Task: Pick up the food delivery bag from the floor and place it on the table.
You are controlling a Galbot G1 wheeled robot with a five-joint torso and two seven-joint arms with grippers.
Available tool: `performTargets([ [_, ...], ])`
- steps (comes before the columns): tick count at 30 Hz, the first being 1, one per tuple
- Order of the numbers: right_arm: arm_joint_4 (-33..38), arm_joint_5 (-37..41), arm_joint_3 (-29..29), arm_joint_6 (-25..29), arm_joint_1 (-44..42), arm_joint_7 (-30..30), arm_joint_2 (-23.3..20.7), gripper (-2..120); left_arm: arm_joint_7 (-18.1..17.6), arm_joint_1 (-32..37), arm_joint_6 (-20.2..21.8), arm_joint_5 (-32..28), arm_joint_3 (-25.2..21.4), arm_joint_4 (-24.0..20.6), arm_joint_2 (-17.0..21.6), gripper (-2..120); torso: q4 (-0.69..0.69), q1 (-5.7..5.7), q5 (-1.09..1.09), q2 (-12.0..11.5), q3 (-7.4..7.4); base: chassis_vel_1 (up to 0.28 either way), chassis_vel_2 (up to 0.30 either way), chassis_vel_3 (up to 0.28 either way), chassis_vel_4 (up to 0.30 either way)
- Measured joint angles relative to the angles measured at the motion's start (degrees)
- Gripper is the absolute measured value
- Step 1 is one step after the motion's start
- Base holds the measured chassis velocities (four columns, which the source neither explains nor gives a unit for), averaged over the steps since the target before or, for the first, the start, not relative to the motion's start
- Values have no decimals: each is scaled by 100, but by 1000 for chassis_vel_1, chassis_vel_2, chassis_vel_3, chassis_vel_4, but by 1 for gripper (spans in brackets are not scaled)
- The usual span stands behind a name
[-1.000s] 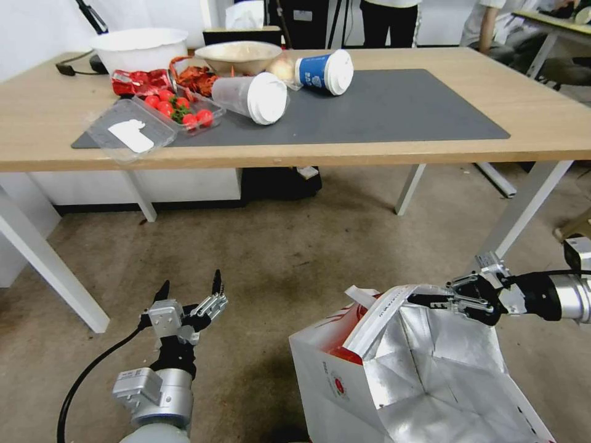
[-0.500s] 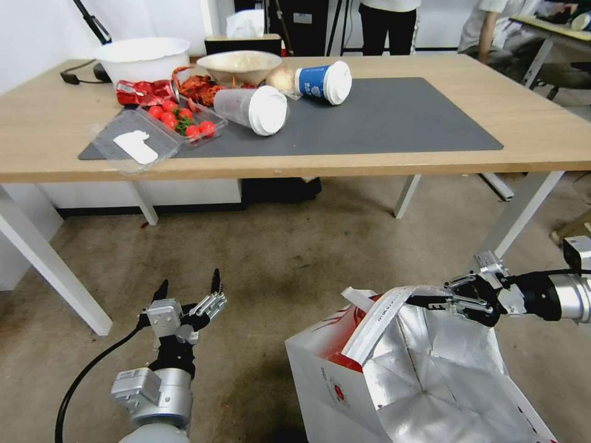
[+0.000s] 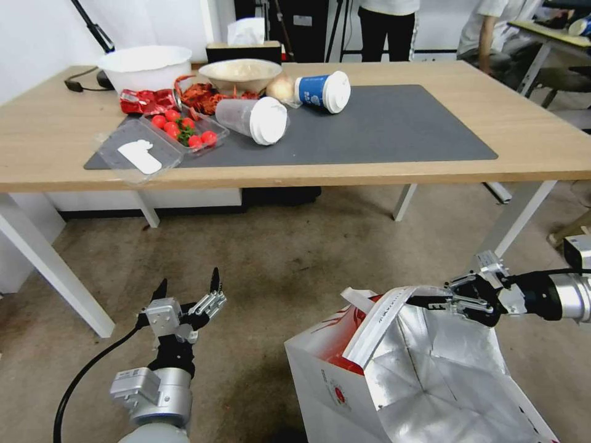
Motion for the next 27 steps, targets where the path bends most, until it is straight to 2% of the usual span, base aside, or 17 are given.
performTargets([
  [27, -42, -14, -64, 0, 30, -1, -42, 0, 9, -32, 26, 24, 11, 72, 36, 100, 0, 194, 0, 606, 412, 0, 0, 0, 0],
])
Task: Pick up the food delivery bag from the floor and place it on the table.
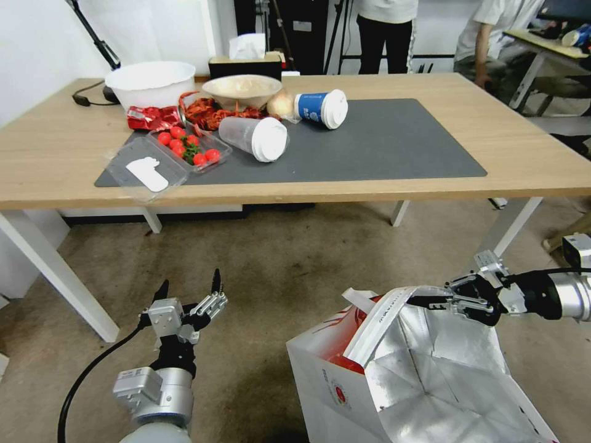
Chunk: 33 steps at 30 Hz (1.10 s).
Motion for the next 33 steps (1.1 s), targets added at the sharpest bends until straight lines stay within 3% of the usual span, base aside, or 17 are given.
performTargets([
  [33, 5, -22, -12, 0, 14, -49, 5, 0, -6, 35, 13, 16, -7, -59, -17, 100, 0, 289, 0, 788, 502, 0, 0, 0, 0],
])
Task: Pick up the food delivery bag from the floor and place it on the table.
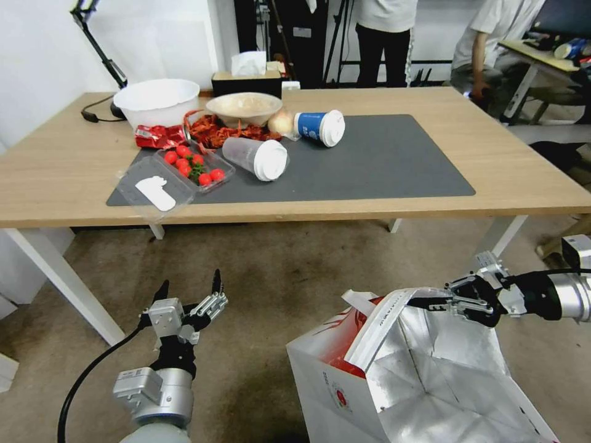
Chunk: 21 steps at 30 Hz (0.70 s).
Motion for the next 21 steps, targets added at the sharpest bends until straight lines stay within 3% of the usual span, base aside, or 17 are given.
performTargets([
  [21, 1, -20, 12, 4, -1, -44, 2, 0, -25, 39, 33, 18, -31, -74, -55, 100, 0, 196, 0, 501, 303, 0, 0, 0, 0],
])
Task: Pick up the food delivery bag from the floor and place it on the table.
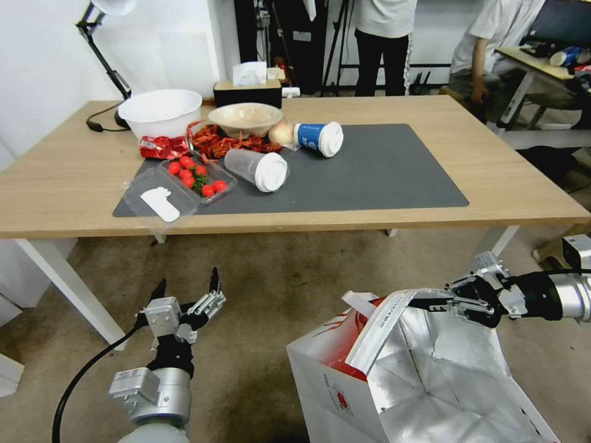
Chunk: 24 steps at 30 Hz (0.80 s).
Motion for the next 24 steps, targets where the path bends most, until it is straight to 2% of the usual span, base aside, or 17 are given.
performTargets([
  [24, -39, -21, -22, 12, 35, -30, -11, 0, -7, 8, 26, -23, -16, -27, 14, 100, 0, 248, 0, 607, 358, 0, 0, 0, 0],
])
